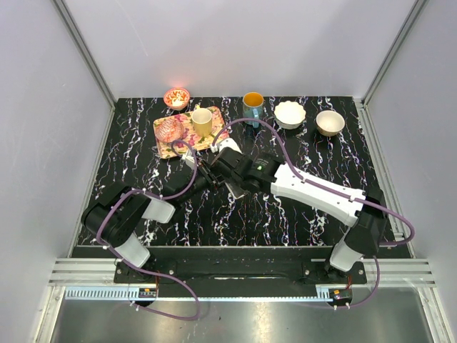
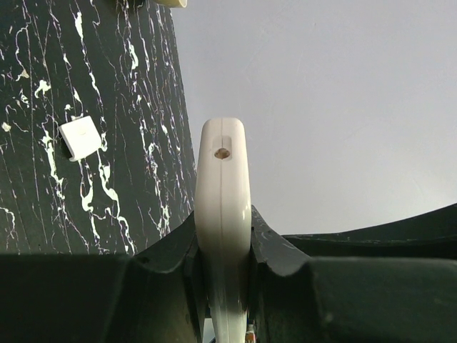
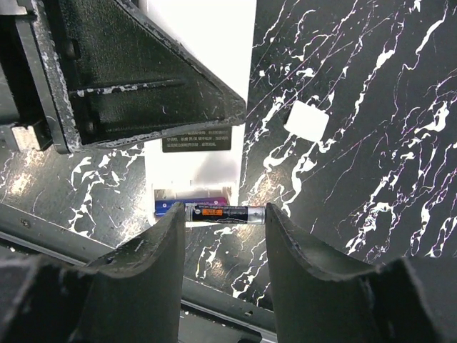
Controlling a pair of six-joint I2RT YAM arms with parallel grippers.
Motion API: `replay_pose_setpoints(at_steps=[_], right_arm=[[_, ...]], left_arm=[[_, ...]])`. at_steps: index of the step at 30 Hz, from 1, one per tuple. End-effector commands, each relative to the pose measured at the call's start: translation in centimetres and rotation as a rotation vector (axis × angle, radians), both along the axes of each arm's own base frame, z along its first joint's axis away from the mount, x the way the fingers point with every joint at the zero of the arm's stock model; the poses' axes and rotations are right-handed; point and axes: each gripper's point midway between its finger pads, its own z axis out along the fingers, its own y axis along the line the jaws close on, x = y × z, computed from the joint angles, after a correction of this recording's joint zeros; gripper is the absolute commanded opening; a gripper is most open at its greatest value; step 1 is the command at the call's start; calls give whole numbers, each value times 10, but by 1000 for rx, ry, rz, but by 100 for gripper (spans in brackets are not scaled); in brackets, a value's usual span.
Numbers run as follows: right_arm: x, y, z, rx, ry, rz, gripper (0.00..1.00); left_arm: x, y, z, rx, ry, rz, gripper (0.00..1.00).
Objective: Load the batteries into the remote control
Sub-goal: Load the battery into the remote control.
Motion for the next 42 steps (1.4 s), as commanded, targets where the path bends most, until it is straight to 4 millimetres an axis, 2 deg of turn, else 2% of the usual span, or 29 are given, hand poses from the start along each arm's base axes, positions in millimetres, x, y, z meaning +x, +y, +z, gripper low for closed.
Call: replay_pose_setpoints(at_steps=[1, 13, 30, 42], right_arm=[[-1, 12, 8, 22, -10, 16, 0], [-5, 11, 1, 9, 4, 3, 0], [-5, 10, 0, 7, 4, -5, 22], [-3, 9, 2, 8, -7, -17, 32]], left_arm=[[-22, 10, 118, -264, -430, -7, 0], [-23, 12, 119, -269, -427, -3, 0], [-24, 11, 118, -268, -422, -9, 0], [-24, 11, 117, -266, -420, -8, 0]])
